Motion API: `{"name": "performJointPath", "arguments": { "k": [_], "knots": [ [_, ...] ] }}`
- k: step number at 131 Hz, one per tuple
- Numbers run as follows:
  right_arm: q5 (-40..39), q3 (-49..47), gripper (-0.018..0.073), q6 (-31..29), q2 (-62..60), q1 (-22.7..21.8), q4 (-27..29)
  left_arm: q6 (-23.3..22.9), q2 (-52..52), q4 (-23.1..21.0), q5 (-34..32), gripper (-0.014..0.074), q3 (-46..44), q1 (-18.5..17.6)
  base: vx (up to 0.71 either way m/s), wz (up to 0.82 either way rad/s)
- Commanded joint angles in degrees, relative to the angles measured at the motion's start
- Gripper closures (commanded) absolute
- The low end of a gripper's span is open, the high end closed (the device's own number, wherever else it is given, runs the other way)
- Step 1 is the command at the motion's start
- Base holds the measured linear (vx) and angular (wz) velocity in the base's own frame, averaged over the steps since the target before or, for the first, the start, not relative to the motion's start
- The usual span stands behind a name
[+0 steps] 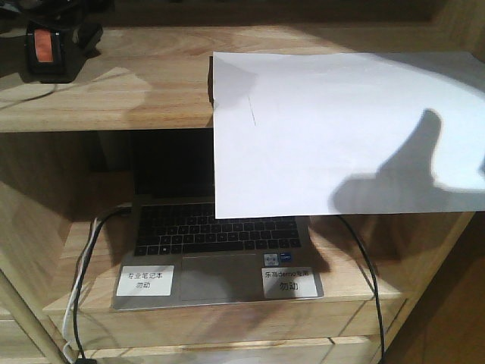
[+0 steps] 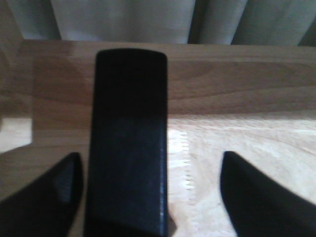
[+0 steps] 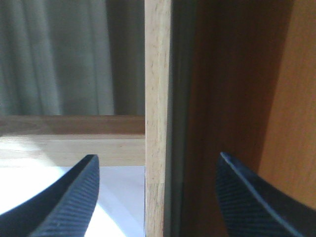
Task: Grab stapler and paper to desk for stapling
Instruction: 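Lift the stapler with the left gripper and pull it off the shelf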
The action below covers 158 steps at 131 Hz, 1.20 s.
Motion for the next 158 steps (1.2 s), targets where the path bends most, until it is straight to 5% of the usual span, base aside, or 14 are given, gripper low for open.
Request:
{"name": "performJointPath", "arguments": {
  "k": [1,38,113,158],
  "knots": [
    [-4.0,-1.4,0.009,-0.3,0.4,-0.3,-0.2,0.0,-2.1,1.0,-2.4,0.0178,-1.8,0.0,0.0,0.0],
    [-4.0,-1.4,0.009,-0.3,0.4,-0.3,-0.2,0.0,-2.1,1.2,0.0,0.0605,-1.8,0.5,0.0,0.0],
    [-4.0,-1.4,0.009,-0.3,0.4,-0.3,-0.2,8.4,-11.2,0.9,-2.5,0.0604,-1.0,-2.5,0.0,0.0],
    [-4.0,-1.4,0.009,-0.3,0.4,-0.3,-0.2,14.5,-29.0,-5.8,-16.0,0.0604,21.3,-5.9,0.0,0.0]
  ]
}}
